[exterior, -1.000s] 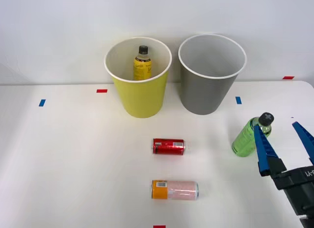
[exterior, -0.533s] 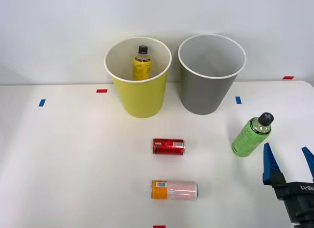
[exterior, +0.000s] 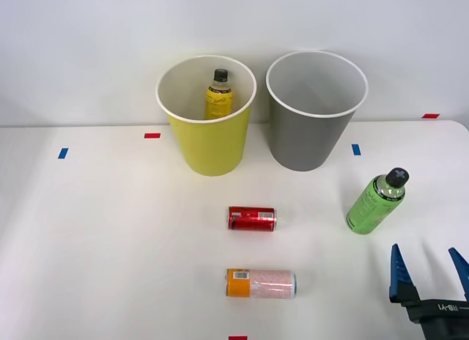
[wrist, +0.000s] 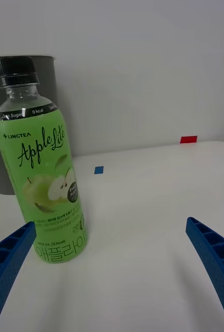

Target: Put cans in the gray bin, plastic bottles in the light green bin

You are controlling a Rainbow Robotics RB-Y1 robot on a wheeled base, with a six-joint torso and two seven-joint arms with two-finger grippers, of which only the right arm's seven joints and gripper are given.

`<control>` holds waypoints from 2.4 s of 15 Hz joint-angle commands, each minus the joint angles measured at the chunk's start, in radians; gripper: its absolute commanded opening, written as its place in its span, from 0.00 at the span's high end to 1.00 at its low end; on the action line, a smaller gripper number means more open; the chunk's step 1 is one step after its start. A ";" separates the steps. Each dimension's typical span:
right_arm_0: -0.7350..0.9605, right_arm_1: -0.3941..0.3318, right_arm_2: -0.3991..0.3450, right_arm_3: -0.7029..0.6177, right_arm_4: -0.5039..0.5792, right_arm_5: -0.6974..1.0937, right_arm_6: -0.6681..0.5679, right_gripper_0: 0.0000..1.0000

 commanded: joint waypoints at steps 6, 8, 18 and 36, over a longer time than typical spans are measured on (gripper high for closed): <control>-0.013 -0.006 -0.039 0.031 0.050 -0.014 0.002 0.00; -0.014 -0.015 -0.035 0.031 0.074 -0.011 -0.019 0.00; 0.018 0.037 -0.148 0.031 0.622 -0.048 -0.504 0.00; 0.170 0.145 -0.162 0.031 0.739 -0.169 -0.640 0.00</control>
